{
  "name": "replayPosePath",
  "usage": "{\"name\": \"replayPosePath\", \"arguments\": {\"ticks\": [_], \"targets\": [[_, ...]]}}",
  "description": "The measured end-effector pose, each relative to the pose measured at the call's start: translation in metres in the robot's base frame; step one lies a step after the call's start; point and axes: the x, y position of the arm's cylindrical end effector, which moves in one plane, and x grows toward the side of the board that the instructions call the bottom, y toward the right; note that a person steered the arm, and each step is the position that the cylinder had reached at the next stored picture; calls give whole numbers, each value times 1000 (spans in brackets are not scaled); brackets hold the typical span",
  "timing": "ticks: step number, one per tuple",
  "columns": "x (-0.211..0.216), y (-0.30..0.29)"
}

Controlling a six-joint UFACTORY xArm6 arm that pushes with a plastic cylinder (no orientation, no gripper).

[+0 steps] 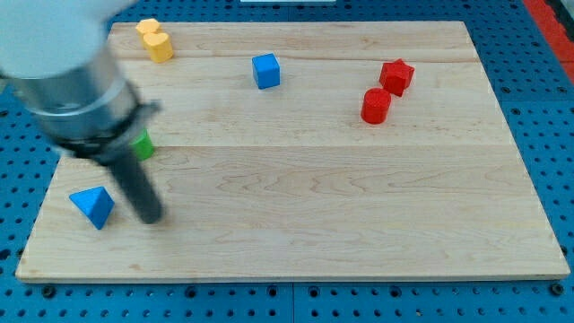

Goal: Drag blue cube adjacent to the blue triangle

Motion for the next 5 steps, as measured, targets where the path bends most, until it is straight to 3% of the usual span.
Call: {"name": "replayPosePath", "arguments": {"ticks": [2, 3, 4, 5], "targets": [[-129, 130], [-203, 150], [-243, 136], [-246, 76]]}}
